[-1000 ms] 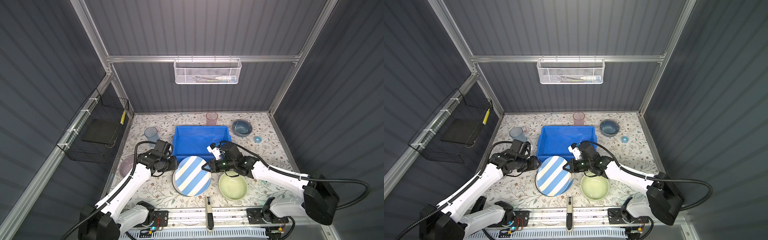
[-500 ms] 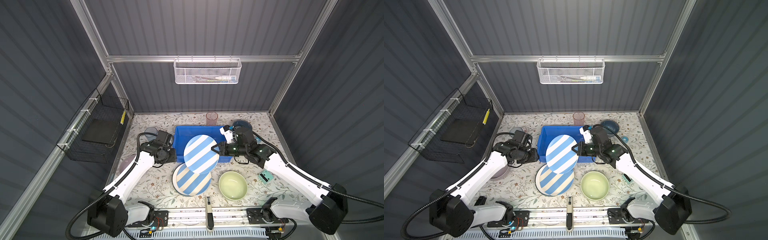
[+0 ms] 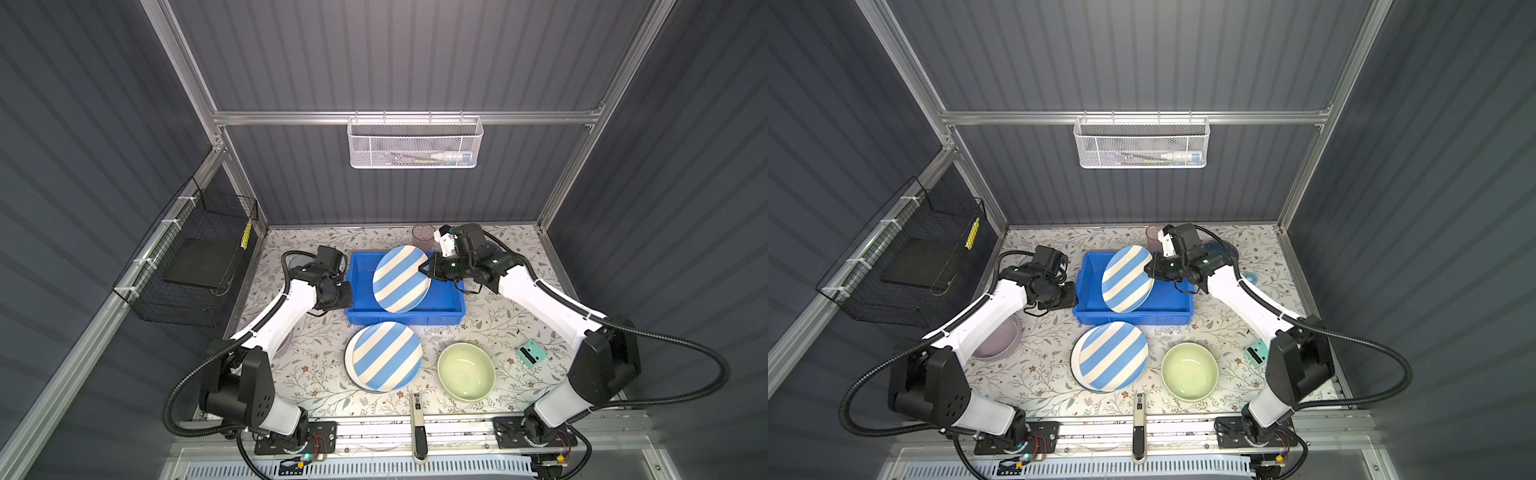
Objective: Place the mixed dishes into the plastic bin
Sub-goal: 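Lift the top striped plate with the right gripper over the blue bin, then lower the striped plate into the blue bin with the right gripper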
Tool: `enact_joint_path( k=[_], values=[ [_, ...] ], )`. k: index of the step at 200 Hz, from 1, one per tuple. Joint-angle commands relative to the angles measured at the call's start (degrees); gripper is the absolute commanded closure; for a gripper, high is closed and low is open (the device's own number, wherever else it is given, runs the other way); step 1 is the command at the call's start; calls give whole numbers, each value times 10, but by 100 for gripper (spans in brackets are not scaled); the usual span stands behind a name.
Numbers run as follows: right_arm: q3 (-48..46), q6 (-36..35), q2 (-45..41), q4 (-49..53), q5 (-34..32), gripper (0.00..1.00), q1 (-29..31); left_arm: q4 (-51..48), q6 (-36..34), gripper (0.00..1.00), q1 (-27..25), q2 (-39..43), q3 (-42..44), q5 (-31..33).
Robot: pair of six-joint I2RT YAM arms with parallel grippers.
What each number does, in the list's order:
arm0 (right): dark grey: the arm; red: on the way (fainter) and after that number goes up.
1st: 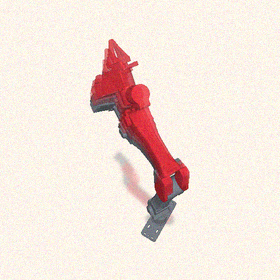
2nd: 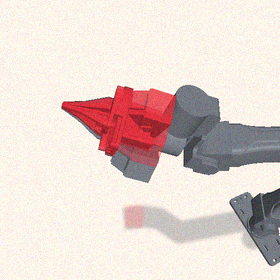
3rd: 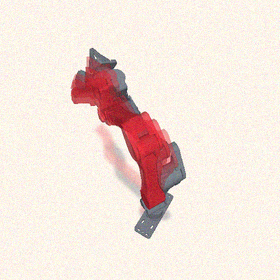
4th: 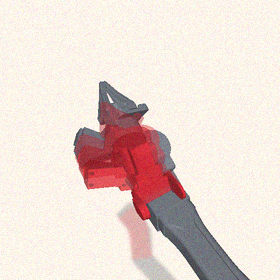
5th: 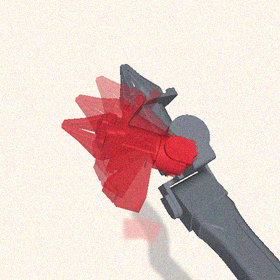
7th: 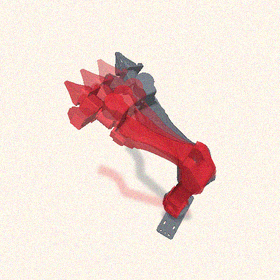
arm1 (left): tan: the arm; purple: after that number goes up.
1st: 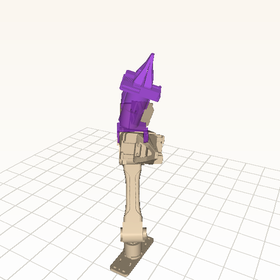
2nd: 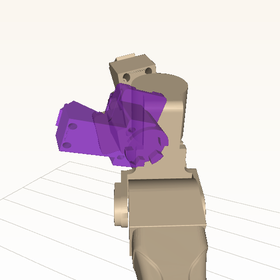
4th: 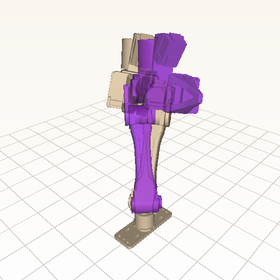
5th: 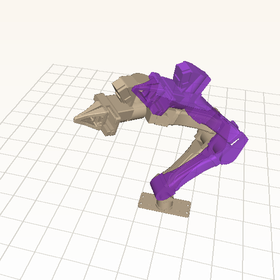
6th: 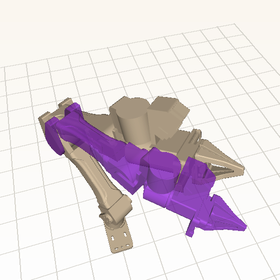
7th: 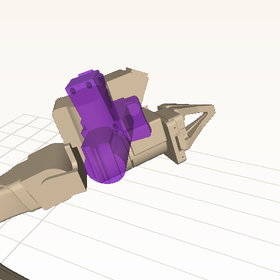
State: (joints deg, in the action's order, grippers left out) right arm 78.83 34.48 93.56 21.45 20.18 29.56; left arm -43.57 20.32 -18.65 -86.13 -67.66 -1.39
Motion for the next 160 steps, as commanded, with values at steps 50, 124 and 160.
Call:
enact_joint_path(
  k=[50, 124, 160],
  values=[
    [68, 24, 103, -33, -26, 100, -3, 0, -20, 68, 3, -45, -27, -1],
    [80, 49, 172, -61, 14, 100, 1, 27, -16, 72, 3, -56, 0, -14],
    [83, 55, 201, -67, 28, 100, 7, 24, -22, 75, 3, -69, -9, -21]
  ],
)
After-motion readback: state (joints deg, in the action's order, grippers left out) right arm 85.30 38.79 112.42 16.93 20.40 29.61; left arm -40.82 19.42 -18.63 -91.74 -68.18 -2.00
